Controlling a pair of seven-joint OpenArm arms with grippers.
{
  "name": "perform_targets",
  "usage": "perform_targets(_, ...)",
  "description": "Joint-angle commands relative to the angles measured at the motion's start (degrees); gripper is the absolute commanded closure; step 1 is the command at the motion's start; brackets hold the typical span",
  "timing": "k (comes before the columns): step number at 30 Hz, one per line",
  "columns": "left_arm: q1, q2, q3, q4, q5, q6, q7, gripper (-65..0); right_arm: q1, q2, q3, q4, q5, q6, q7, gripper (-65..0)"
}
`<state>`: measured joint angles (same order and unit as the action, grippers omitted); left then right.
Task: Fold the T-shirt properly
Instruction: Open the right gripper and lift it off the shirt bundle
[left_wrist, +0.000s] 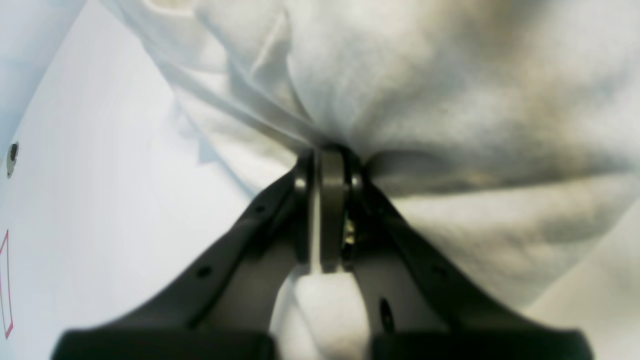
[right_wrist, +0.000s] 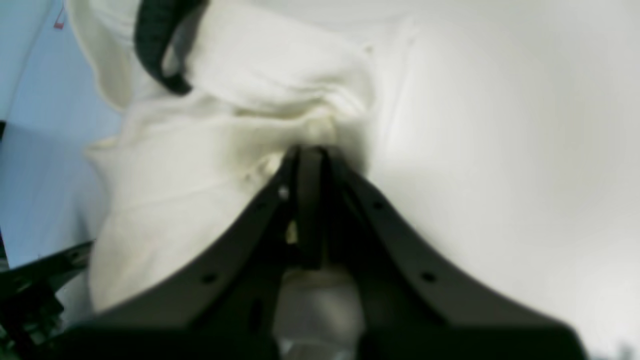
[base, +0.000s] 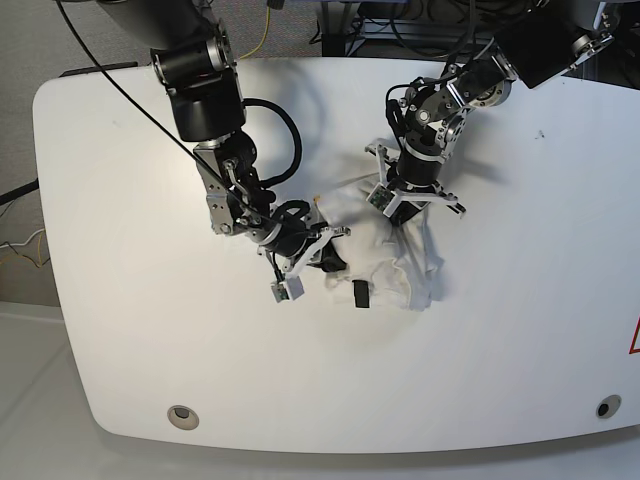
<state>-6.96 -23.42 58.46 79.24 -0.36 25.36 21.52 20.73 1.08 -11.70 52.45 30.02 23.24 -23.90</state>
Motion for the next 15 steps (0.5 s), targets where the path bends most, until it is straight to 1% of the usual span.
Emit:
perform_targets(1, 3.0, -1.9, 1.2, -2.9, -9.5, -5.3, 16.2, -2.5, 1.9, 0.1, 0.1, -1.5, 0.2, 0.4, 1.8, 0.0)
perform_targets(6, 3.0, -1.9, 1.2, -2.9, -9.5, -5.3, 16.2, -2.5, 2.4, 0.1, 0.0, -5.4, 0.2, 0.4, 4.3, 0.0)
perform_targets(9, 3.0, -1.9, 1.2, -2.9, -9.5, -5.3, 16.2, -2.5, 2.5, 0.9, 0.0, -6.0, 0.2, 0.4, 5.4, 0.0)
perform_targets(15, 3.0, -1.9, 1.1, -2.9, -9.5, -5.3, 16.2, -2.5, 4.5, 1.8, 0.1, -6.2, 0.4, 0.4, 5.3, 0.0)
